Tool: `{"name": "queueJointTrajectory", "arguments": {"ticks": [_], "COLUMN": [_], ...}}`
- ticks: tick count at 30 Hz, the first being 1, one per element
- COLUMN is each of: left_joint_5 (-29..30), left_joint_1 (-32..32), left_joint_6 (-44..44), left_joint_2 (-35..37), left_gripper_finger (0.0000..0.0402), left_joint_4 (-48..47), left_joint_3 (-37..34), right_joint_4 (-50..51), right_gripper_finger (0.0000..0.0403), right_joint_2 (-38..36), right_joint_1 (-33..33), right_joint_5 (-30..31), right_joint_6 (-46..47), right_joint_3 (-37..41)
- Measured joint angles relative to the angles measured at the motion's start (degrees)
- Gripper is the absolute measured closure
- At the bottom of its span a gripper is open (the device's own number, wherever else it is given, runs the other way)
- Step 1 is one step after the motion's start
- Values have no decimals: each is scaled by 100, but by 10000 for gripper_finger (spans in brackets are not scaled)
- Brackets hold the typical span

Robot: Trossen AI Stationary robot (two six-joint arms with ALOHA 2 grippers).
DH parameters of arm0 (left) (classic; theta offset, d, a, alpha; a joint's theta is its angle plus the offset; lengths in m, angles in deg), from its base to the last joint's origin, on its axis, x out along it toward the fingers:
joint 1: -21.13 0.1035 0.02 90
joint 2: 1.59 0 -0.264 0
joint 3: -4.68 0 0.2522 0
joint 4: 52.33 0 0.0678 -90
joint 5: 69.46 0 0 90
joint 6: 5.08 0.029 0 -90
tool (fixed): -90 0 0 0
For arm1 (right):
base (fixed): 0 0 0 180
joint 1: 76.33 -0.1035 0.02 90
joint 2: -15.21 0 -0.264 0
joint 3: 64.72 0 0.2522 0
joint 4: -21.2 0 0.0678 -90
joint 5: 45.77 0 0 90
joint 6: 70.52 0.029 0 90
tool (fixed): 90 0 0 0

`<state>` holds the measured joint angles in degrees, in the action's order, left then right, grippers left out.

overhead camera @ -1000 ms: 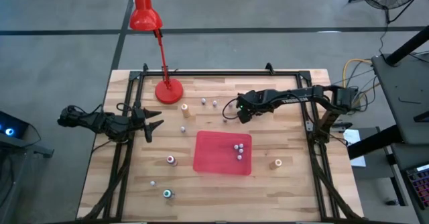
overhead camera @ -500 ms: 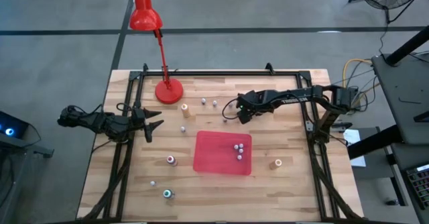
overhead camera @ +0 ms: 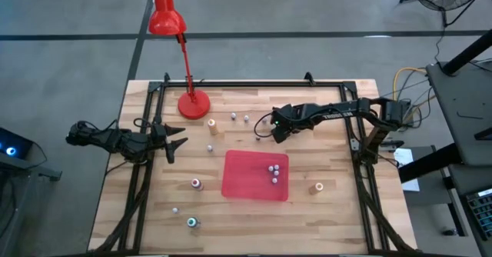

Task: Pick & Place food coloring
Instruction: Put the small green food coloring bottle in the red bin

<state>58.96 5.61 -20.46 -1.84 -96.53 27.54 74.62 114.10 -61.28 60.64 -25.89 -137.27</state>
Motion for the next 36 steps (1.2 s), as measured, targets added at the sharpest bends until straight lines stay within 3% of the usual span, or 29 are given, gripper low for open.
{"name": "queueJointTrajectory", "arguments": {"ticks": [15,30,36], "left_joint_5": [0,2,2], "left_joint_1": [0,2,2], "left_joint_6": [0,-1,0], "left_joint_2": [0,0,0], "left_gripper_finger": [232,232,232], "left_joint_4": [2,0,2], "left_joint_3": [-1,-2,0], "right_joint_4": [-17,-2,230], "right_gripper_finger": [253,344,350], "right_joint_2": [0,0,-15], "right_joint_1": [-2,-154,-391], "right_joint_5": [-195,-190,-211], "right_joint_6": [-173,-306,-468], "right_joint_3": [0,0,-99]}}
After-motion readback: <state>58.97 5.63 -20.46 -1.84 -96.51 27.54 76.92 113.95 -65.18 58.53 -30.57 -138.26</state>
